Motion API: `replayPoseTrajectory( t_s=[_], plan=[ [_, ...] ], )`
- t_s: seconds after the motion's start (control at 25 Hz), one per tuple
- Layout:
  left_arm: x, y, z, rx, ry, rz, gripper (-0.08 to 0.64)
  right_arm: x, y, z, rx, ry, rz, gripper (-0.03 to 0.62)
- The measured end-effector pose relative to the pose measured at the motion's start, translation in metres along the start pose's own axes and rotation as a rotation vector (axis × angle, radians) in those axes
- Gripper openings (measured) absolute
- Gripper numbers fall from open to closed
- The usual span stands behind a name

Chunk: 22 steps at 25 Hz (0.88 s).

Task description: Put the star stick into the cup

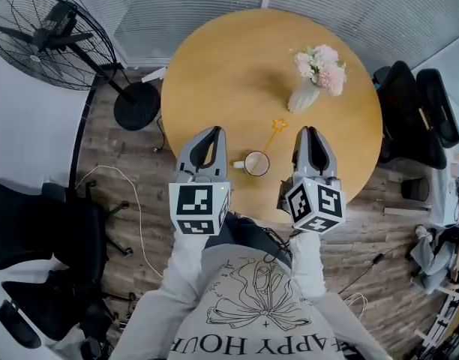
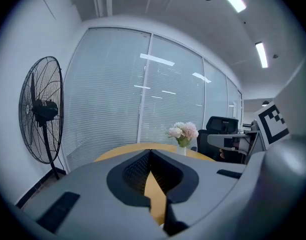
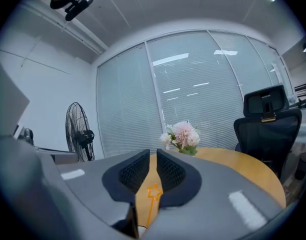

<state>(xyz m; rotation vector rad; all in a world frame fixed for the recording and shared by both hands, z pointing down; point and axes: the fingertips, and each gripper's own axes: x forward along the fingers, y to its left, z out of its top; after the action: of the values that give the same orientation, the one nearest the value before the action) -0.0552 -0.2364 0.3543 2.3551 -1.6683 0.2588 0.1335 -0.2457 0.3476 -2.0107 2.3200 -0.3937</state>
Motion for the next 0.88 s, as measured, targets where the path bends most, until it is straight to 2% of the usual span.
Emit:
replayPoseTrajectory(
  t_s=[0.32, 0.88],
  plan=[
    [-0.016, -0.007, 0.033, 0.026, -0.077, 0.001, 0.006, -0.013, 0.008, 0.027, -0.020, -0.058, 0.034, 0.054],
    [-0.025, -0.017, 0.060, 0.049, -0.144, 0.005, 0.006, -0.019, 0.016, 0.053, -0.031, -0.117, 0.089, 0.054]
  ],
)
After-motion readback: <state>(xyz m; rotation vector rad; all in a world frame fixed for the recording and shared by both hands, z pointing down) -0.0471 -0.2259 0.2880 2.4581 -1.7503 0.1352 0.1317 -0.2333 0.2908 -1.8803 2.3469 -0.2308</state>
